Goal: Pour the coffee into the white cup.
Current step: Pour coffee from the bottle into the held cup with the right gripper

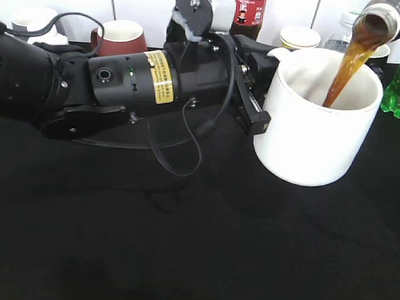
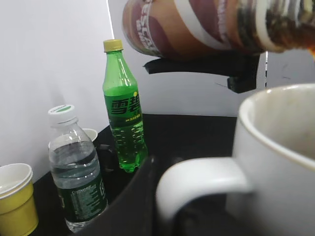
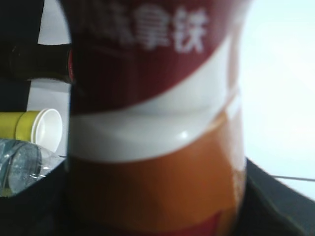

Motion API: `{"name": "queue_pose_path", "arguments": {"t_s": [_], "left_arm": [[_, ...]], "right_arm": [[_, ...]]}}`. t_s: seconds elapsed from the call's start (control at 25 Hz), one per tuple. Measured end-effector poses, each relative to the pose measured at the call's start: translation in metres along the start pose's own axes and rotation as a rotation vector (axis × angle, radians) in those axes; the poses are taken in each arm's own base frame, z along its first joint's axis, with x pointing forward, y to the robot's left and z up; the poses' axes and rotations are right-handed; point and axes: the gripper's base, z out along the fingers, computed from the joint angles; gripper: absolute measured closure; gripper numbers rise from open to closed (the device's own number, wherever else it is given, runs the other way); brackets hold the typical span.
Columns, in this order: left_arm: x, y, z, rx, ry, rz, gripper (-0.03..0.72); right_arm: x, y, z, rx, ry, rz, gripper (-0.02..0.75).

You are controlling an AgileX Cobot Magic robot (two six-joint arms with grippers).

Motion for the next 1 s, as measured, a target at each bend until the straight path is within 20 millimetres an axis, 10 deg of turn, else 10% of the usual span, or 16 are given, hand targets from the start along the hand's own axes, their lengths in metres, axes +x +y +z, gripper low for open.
{"name": "queue_pose_path", "arguments": {"t_s": [0.48,0.8,1.0], "left_arm": [[0.000,0.000,0.000,0.000,0.004,0.000,0.644],[-0.001,0.025,-0.011,-0.083,-0.027,-0.026,0.644],[0.014,0.060,-0.077,-0.259,0.004,-0.078,0.644]], "right_arm": [[0.000,0.000,0.000,0.001,-0.001,0.042,0.220],[-0.008,-0.007,0.000,0.027,-0.110,0.891,0.220],[0.004,0.003,0.000,0.008,0.059,1.530,0.220]]}}
